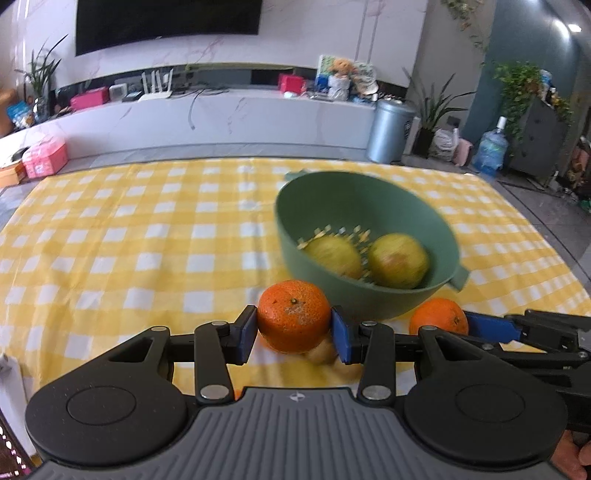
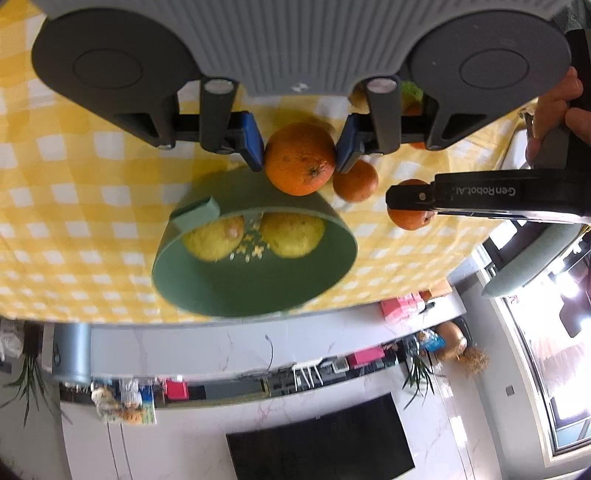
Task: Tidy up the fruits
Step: 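Carry the orange in the left tool over the bowl while the right tool carries its orange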
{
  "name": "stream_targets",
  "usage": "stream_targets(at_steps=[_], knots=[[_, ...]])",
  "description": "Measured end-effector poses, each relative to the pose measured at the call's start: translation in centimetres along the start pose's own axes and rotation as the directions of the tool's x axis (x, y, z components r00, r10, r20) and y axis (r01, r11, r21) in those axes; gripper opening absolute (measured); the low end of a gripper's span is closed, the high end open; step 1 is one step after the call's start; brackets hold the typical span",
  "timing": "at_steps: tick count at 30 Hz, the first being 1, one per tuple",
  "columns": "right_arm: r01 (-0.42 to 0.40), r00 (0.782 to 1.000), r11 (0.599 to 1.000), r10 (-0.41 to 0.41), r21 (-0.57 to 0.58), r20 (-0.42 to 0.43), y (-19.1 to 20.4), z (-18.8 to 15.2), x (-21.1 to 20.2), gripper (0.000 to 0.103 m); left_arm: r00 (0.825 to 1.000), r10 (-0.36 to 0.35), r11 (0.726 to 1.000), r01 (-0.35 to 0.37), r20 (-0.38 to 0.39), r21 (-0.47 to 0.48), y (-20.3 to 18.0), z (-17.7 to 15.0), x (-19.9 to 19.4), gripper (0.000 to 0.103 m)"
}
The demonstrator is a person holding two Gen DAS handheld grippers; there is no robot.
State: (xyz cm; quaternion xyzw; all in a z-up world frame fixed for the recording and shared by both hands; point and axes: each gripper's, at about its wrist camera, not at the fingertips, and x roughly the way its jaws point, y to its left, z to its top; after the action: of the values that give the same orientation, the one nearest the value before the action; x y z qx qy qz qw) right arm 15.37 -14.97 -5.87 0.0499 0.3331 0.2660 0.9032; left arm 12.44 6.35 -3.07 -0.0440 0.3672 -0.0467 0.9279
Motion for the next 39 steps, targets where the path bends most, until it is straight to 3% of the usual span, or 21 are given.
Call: stream_targets(at_steps=[12,21,39], knots=[[0.073,0.993,0.989,-0.060,-0.127,0.107,-0.3,4.4,-0.7,0.040,0.994,-0.100,0.992,0.097,0.040,0.080,-2.4,3.8,1.3,0.048],[0.130,0.989,0.980,-0.117,-0.153,0.090,-2.3,6.4,2.5,0.040,0.987,-0.162,0.978,0.160,0.006,0.136,-2.1,5.7,5.5,0.048],[0.125,0.992,0.982,-0.121,-0.145,0.035,-3.5,7.8,7.6,0.040,0.990,-0.131,0.986,0.135,-0.044,0.098,0.3,7.1,10.4,0.048]])
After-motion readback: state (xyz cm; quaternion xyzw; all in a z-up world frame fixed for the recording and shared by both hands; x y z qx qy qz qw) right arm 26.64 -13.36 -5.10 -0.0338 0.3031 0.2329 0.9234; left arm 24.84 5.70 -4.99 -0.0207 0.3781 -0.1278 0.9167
